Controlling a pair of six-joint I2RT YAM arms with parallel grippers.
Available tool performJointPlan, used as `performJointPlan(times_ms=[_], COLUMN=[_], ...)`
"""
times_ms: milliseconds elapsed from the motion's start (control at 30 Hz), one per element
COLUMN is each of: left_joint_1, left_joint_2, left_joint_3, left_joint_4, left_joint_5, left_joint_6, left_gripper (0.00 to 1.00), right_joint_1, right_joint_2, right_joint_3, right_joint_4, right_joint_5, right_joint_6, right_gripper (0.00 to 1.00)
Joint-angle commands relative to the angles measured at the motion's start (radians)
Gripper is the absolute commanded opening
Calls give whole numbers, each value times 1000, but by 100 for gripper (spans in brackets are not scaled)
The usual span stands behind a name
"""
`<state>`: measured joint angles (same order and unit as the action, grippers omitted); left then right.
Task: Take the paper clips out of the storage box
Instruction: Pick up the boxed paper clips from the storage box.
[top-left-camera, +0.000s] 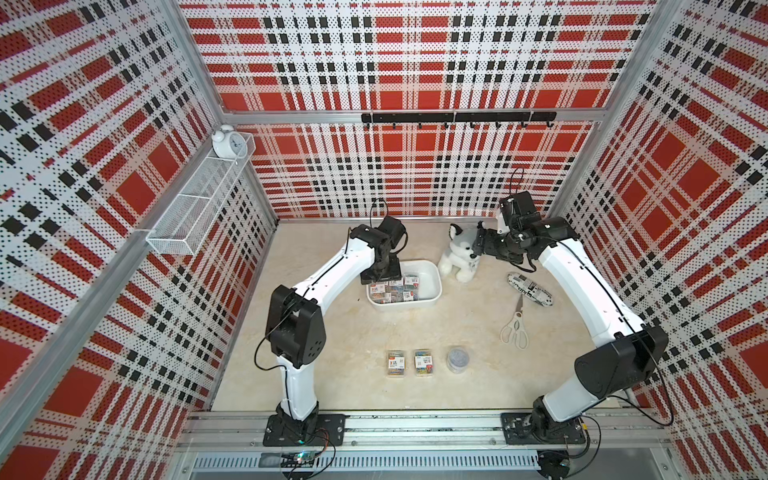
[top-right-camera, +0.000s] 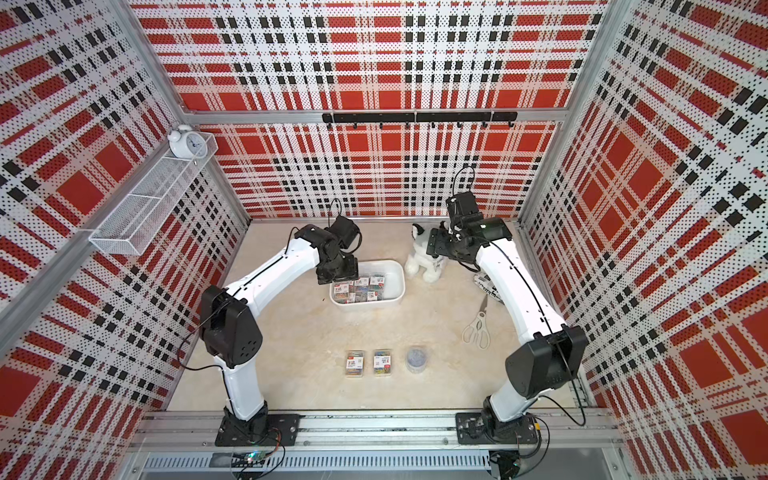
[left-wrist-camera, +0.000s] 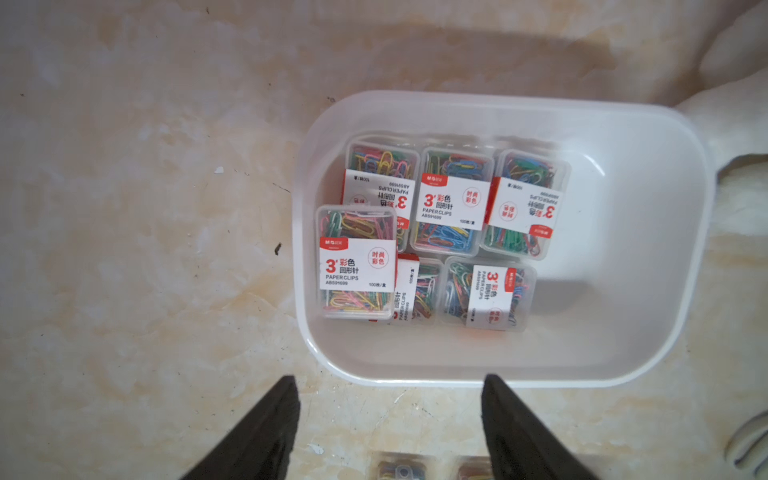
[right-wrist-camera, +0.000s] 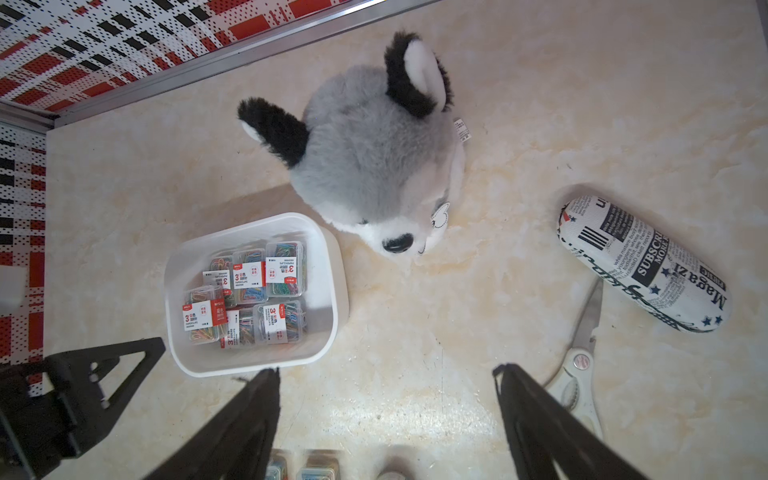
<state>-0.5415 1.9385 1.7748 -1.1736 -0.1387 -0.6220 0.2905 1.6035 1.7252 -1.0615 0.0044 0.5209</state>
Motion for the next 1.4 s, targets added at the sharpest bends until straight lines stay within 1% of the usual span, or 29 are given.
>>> performJointPlan(times_ms=[0, 367, 667, 867, 1233, 1367], left_joint_1=[-13, -23, -3, 10, 11, 8], left_joint_2=[44, 120, 149, 179, 215, 237], left_joint_3=[29, 30, 25, 46, 35, 34], left_joint_4=[-29, 3, 55, 53, 42, 38], left_joint_5=[-33, -92, -78, -87, -113, -97], left_joint_6=[-7, -39, -33, -33, -42, -46], left_gripper=[73, 78, 80, 80, 81, 81], right_joint_1=[-10, -10, -15, -16, -22, -22], right_joint_2=[-11, -34, -33, -38, -58, -62], right_joint_3=[3, -40, -40, -44, -71, -77], right_joint_4=[17, 38, 41, 41, 45, 45], right_joint_5=[11, 16, 12, 11, 14, 11], right_joint_6=[-2, 2, 2, 0, 1, 1], right_gripper=[87, 87, 87, 87, 87, 87])
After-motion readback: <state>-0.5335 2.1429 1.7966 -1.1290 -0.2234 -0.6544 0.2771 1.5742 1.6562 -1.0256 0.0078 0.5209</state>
